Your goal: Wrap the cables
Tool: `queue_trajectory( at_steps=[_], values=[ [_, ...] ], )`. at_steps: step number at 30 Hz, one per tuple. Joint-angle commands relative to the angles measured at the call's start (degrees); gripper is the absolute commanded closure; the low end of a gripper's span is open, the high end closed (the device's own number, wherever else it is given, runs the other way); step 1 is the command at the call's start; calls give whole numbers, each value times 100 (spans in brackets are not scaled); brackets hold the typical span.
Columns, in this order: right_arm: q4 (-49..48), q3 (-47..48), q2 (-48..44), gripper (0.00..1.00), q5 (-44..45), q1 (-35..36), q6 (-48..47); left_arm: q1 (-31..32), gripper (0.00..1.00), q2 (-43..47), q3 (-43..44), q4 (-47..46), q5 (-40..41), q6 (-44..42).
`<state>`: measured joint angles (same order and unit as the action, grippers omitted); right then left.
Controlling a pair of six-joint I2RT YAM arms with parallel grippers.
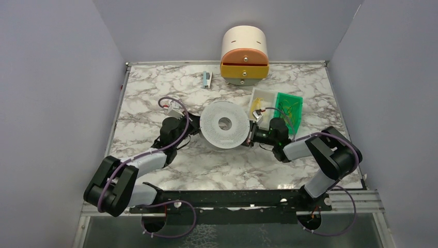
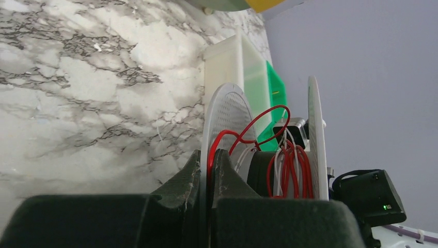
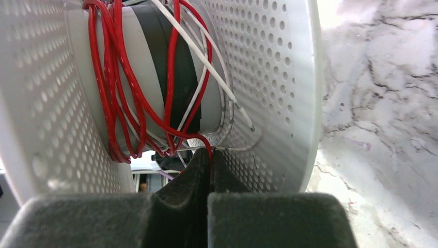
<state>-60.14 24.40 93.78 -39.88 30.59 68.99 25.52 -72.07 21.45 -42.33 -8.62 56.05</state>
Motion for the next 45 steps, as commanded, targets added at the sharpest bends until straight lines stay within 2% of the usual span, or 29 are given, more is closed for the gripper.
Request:
queue_trajectory(
  at_steps=[1,8,20,25,38,43,45],
  values=[
    [-628,366,193,99,901,167,-703,102,100,-500,-127,805,-470,-601],
    [-849,308,720,99,1183,167,-688,94,100,-1304,-5,541,-759,-544],
    [-631,628,1314,99,1616,166,-855,-26,100,-2487,439,473,-918,-622],
    [-654,822,1526,99,1664,166,-804,-113,93,-2810,594,473,-1038,-663],
    [-612,1051,1819,99,1659,167,-747,-291,65,-2982,592,477,-1191,-610],
    [-629,950,1766,99,1699,167,-746,-337,60,-2894,474,481,-1159,-545],
    [-624,895,1707,96,1723,167,-762,-366,57,-2863,421,488,-1171,-518]
  ],
)
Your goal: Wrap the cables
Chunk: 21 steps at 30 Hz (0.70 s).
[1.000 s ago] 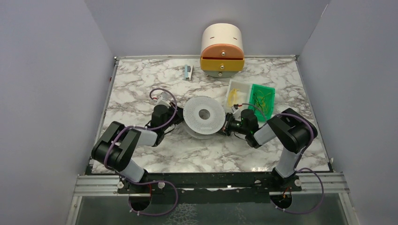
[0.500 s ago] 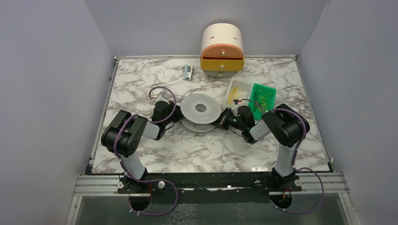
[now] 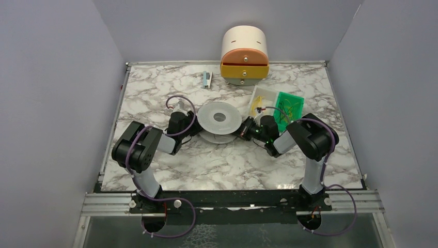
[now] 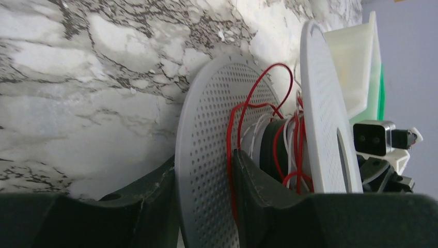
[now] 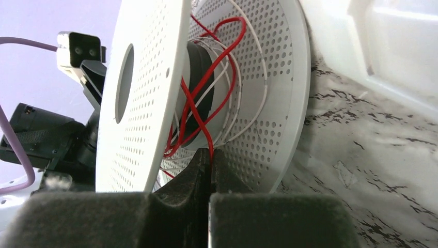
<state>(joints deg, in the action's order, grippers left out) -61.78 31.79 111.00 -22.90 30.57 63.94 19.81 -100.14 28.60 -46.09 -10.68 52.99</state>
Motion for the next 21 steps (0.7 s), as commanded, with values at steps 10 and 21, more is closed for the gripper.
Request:
queue_trajectory(
  at_steps=[10,21],
  values=[
    [-283,-83,-371,76,176,169,-361,100,48,170,-477,941,-946,-190],
    [67,-428,-891,74,412,169,-595,-70,45,566,-642,1043,-951,-147]
  ],
)
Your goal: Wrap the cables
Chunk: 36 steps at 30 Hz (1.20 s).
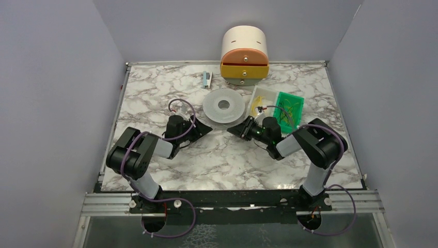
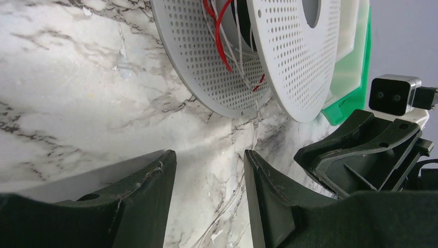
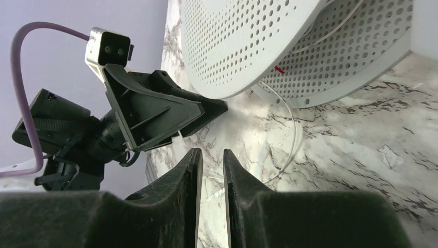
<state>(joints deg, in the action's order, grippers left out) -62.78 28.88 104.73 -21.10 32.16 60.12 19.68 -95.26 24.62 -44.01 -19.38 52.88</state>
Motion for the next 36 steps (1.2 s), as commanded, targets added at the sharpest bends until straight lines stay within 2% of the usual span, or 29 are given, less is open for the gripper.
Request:
queue_trajectory(
  at_steps=[1,12,23,30,36],
  values=[
    [227,-164,-326,74,256,9,-256,-59,45,135,-255,854,-73,-138],
    [1401,-307,-1325,69,722,9,-881,-74,44,1064,-217,1615,417,-418],
    [2835,-358,-2609,66,1240,9,-1629,-65,40,2540,62,3384,1503,-1273],
    [4010,-174,-3426,64,1687,9,-2118,-59,39,3398,367,4204,1374,-1620],
    [5306,409,-4140,56,2530,7,-2451,-64,34,3854,1090,5041,1311,-2167]
  ],
)
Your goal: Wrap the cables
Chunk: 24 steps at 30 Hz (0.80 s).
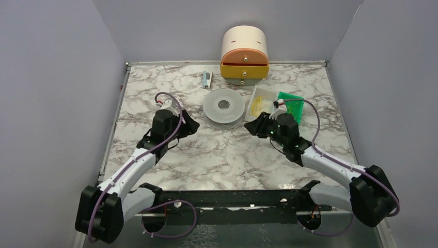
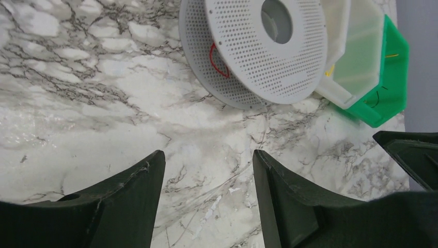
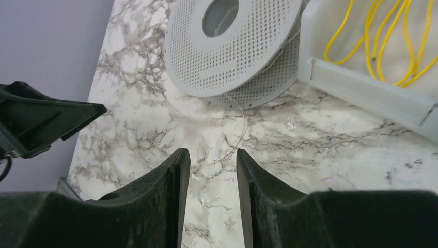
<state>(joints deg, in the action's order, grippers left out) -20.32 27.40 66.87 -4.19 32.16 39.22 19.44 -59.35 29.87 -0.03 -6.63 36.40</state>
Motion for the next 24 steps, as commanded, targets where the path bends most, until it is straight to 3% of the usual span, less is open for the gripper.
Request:
queue_trajectory(
  at_steps=[1,4,5,6,11,15,20,24],
  values=[
    [1360,738,-409,54,1056,9,-362,-41,32,285,726,794,60,-632],
    [2055,1190,-564,45,1624,9,-382,-39,23,287,1210,1160,143,-1004],
    [2239,1312,-594,41,1837,9,-355,-38,17,280,1365,1277,190,-1129],
    [2443,1445,-620,36,2042,9,-313,-37,4,264,1521,1395,240,-1248],
    [3378,2052,-670,6,2809,9,-256,-38,1,98,2323,1921,611,-1778],
    [3884,2391,-785,0,2957,9,-218,-38,1,112,2659,1985,768,-1949],
    [4707,2908,-845,0,3207,9,-152,-38,1,229,2985,2065,936,-2099],
    [5029,3212,-1008,0,3096,9,-655,-37,1,458,3060,2024,788,-2123]
  ],
)
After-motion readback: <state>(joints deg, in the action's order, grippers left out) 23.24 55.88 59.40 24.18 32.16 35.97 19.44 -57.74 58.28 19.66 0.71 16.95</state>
